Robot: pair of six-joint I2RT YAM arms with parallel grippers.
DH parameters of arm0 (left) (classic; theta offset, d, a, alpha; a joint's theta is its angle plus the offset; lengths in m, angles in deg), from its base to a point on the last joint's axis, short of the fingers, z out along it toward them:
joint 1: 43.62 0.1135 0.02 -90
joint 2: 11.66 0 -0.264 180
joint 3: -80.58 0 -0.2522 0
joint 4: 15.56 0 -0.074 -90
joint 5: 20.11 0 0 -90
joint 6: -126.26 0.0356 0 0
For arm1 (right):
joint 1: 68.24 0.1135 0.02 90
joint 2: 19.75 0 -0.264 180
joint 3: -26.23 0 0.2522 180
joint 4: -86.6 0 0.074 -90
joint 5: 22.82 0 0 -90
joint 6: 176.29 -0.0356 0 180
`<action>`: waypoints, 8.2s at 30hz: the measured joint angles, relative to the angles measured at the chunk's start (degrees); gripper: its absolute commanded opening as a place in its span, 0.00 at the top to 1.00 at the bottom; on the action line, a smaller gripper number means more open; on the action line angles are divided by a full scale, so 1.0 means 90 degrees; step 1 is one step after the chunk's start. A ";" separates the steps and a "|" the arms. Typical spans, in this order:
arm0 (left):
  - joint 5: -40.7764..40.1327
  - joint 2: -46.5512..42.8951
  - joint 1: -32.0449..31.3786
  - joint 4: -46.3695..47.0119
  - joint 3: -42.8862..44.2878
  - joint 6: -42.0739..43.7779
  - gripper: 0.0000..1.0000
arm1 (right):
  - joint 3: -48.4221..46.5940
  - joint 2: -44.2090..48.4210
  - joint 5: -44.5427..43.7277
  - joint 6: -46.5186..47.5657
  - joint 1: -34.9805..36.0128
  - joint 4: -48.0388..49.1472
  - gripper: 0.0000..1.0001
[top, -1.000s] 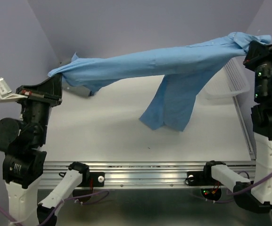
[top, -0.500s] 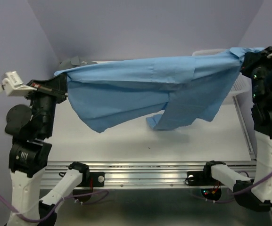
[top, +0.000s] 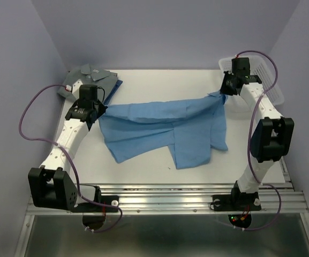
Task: Fold and stack the long sleeve shirts
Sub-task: Flatten the shirt out
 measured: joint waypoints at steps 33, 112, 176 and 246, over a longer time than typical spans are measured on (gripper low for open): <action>0.0398 0.0561 0.0075 0.0690 0.0066 -0.0107 1.00 | 0.5928 0.3111 -0.0457 -0.2567 0.4097 0.0425 0.01; 0.1090 0.2001 0.0381 0.0287 0.0843 -0.1435 0.01 | -0.2040 -0.1872 -0.2737 0.3031 0.2074 0.3143 0.24; 0.0049 0.4112 -0.1608 -0.0270 0.2722 -0.0359 0.01 | 0.4869 0.1409 -0.0741 -0.0979 0.0554 0.1564 0.00; 0.0719 0.3415 -0.1139 0.0663 0.1593 -0.0265 0.01 | 0.4697 0.1659 -0.0457 -0.0789 0.1469 0.1139 0.00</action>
